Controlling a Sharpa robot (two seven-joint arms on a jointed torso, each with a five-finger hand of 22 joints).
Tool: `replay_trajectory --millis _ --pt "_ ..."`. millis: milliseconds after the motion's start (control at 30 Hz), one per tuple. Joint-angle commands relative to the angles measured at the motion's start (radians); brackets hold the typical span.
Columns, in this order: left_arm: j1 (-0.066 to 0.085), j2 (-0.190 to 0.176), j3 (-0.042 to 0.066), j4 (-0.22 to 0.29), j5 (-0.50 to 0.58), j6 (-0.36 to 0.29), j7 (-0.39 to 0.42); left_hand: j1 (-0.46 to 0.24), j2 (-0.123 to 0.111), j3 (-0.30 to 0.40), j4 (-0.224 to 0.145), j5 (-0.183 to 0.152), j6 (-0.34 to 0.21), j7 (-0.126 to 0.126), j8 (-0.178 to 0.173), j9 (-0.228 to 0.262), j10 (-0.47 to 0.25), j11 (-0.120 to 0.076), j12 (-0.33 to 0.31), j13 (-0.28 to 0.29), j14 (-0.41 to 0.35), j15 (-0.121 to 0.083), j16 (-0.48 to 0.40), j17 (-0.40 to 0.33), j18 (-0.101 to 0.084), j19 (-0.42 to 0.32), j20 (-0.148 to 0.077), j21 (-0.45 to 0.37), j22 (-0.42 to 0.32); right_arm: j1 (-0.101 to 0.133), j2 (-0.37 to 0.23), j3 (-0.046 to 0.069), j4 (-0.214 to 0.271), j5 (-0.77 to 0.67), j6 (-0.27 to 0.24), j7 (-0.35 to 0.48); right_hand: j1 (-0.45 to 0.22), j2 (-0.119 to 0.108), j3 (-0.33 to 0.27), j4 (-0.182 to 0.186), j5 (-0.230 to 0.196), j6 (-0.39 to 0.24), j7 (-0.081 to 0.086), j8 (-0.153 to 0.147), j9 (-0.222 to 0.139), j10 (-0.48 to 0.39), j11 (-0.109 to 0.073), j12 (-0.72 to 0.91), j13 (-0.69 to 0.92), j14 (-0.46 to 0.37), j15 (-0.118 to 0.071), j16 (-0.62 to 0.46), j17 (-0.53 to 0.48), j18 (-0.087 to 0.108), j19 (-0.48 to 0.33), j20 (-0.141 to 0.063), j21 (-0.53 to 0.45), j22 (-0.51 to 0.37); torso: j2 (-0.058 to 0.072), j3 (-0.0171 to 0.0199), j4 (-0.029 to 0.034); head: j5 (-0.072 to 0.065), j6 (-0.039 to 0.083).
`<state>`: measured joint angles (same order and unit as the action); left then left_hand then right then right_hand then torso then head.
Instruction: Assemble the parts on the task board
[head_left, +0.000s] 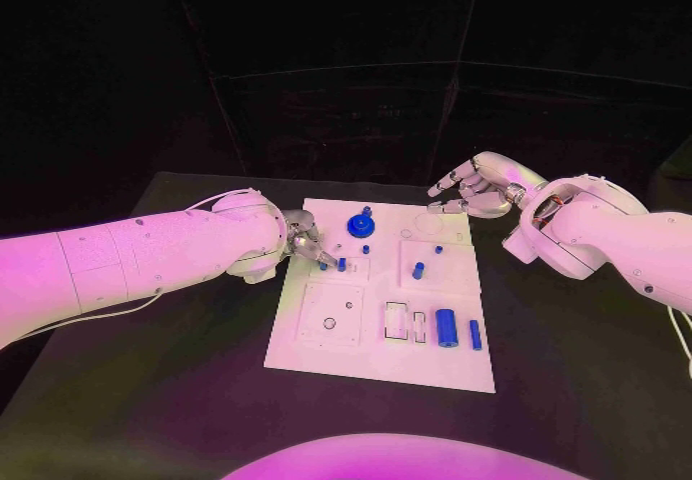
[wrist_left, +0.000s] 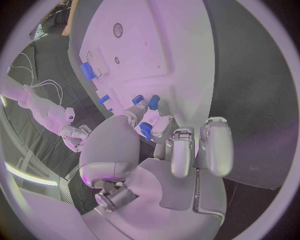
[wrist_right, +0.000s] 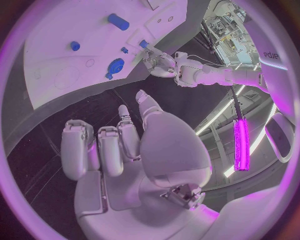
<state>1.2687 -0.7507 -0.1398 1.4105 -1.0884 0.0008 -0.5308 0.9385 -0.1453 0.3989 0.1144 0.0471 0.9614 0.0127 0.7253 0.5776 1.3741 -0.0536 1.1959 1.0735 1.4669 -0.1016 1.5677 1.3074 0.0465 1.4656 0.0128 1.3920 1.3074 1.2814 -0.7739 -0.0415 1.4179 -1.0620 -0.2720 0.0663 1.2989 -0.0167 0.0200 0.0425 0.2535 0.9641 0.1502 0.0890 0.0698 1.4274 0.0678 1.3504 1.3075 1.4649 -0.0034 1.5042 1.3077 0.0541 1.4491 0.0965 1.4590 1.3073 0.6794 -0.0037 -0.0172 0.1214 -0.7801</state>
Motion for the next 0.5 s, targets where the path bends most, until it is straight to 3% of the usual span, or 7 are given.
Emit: replay_trajectory --millis 33,500 --pt "0.001 0.0 0.001 -0.002 0.002 0.007 -0.012 -0.011 0.0 -0.008 0.001 0.002 0.005 -0.002 0.004 0.002 0.006 -0.001 0.004 -0.001 0.104 -0.005 0.003 0.263 0.005 0.025 -0.009 0.005 0.047 0.002 0.001 0.0 0.001 0.002 -0.003 0.013 -0.003 0.001 -0.006 -0.003 0.005 0.009 0.001 0.004 -0.001 -0.001 -0.004 -0.005 0.072 0.074 -0.009 -0.003 0.119 -0.001 -0.003 -0.002 -0.005 0.001 0.0 -0.0002 -0.0011 -0.001 -0.001" --pt "0.002 -0.021 0.003 0.021 0.028 -0.044 0.041 -0.008 0.001 -0.046 0.012 0.002 -0.006 0.001 0.004 0.002 -0.002 0.0 -0.006 -0.014 0.104 -0.005 0.003 0.263 0.008 0.021 -0.009 -0.004 0.037 0.002 0.001 0.0 -0.001 0.002 -0.001 0.016 -0.003 0.001 -0.006 -0.003 0.005 0.009 0.001 0.004 -0.001 -0.001 -0.004 -0.005 0.072 0.074 -0.009 -0.003 0.119 -0.001 -0.003 -0.002 -0.005 0.001 -0.001 -0.0005 0.0004 -0.001 0.0"
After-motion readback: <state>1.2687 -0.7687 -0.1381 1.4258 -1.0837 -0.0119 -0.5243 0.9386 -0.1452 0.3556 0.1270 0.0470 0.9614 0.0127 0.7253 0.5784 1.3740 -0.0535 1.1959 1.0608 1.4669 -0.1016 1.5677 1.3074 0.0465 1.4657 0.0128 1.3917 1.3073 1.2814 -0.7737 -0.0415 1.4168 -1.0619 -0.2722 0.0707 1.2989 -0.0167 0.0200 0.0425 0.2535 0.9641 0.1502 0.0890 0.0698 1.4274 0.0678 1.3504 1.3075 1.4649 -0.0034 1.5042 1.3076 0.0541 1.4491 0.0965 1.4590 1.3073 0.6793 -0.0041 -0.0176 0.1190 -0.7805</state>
